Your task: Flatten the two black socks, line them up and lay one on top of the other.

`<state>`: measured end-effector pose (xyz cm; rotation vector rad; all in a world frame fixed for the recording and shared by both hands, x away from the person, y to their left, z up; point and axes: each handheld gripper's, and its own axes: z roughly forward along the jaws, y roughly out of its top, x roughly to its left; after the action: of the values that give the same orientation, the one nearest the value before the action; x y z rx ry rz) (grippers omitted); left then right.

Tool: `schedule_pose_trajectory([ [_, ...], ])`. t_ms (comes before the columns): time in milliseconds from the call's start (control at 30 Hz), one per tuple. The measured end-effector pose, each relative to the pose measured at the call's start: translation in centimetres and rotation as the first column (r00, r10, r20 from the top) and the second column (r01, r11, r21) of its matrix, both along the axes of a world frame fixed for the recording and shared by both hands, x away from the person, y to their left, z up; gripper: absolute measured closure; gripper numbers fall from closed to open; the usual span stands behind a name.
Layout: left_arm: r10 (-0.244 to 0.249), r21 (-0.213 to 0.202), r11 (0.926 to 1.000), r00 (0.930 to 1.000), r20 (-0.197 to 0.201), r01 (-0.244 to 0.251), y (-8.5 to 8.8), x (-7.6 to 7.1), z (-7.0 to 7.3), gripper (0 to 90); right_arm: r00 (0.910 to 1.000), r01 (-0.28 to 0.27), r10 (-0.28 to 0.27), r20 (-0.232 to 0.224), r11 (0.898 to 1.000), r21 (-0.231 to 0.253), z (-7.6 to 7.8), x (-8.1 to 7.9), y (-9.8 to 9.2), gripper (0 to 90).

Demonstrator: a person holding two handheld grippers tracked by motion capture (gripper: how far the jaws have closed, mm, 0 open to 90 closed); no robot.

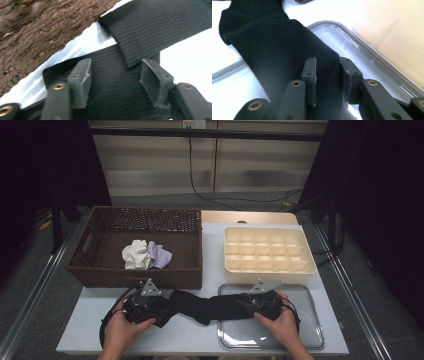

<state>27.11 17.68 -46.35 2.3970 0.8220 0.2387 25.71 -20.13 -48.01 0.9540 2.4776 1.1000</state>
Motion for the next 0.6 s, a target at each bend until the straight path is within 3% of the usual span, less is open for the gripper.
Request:
schedule_pose_trajectory([
  [133,-0.015,-0.003,0.9999,0.9998,-0.016,0.015,0.1,-0.2,0.2,64.5,1.0000,0.006,-0.006,-0.004,1.000,0.004,0.0,0.0,0.0,67.9],
  [233,-0.013,-0.006,0.9999,0.9979,-0.064,0.012,0.5,-0.1,0.5,76.1,1.0000,0.002,-0.002,-0.001,1.000,0.004,0.0,0.0,0.0,67.9],
  [333,0.004,-0.023,0.9997,0.9912,-0.132,-0.007,1.3,0.3,0.8,80.0,1.0000,0.003,-0.003,-0.004,1.000,0.006,0.0,0.0,-0.1,67.9],
  [400,0.019,-0.036,0.9991,0.9887,-0.148,-0.025,2.0,0.4,1.0,82.0,1.0000,0.001,-0.001,-0.005,1.000,0.008,-0.1,0.0,-0.1,67.9],
  [533,0.058,-0.050,0.9967,0.9898,-0.131,-0.065,3.1,0.5,1.7,83.6,1.0000,0.004,-0.004,-0.009,1.000,0.011,-0.1,0.1,-0.1,67.9],
  [600,0.065,-0.077,0.9943,0.9915,-0.112,-0.074,3.3,0.3,2.3,84.3,1.0000,0.003,-0.003,-0.006,1.000,0.006,0.0,0.1,0.0,67.9],
])
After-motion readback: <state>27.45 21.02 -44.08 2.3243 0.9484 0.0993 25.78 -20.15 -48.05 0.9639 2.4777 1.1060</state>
